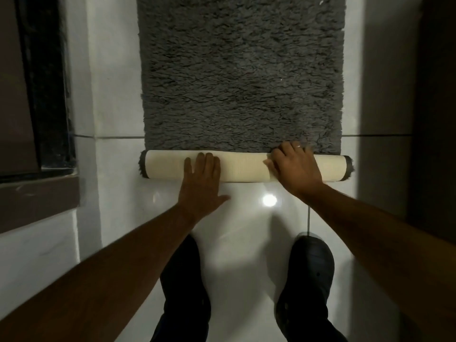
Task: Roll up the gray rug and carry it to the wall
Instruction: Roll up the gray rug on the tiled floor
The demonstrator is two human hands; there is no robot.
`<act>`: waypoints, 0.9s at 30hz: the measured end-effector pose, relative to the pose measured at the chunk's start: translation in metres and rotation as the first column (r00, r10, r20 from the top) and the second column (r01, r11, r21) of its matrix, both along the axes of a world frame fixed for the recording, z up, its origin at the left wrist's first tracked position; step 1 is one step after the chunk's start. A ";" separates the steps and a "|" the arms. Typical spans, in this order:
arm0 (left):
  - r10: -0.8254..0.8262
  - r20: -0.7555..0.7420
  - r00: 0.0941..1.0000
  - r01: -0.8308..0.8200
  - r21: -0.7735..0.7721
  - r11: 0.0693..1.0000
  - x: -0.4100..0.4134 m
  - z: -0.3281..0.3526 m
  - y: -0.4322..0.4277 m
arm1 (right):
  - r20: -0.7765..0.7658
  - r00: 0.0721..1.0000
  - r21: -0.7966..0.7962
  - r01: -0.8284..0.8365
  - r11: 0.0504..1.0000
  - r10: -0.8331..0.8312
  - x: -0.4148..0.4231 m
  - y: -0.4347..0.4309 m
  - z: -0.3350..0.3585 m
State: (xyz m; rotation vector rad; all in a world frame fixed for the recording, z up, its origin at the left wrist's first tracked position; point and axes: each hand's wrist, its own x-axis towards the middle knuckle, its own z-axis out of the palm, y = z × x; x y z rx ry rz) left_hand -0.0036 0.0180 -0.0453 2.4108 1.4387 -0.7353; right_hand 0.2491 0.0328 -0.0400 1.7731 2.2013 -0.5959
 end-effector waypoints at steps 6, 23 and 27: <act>-0.063 0.062 0.996 0.058 0.081 0.995 -0.007 -0.004 0.024 | 0.043 0.991 -0.021 -0.129 0.991 0.130 0.007 -0.009 -0.003; 0.115 0.206 0.972 -0.150 0.161 0.975 0.000 0.013 0.054 | -0.094 0.995 0.118 0.024 0.993 -0.013 0.000 -0.012 0.012; 0.039 0.196 0.980 -0.069 0.149 0.987 0.001 0.002 0.030 | 0.071 0.994 -0.005 -0.085 0.996 0.085 -0.005 -0.007 0.007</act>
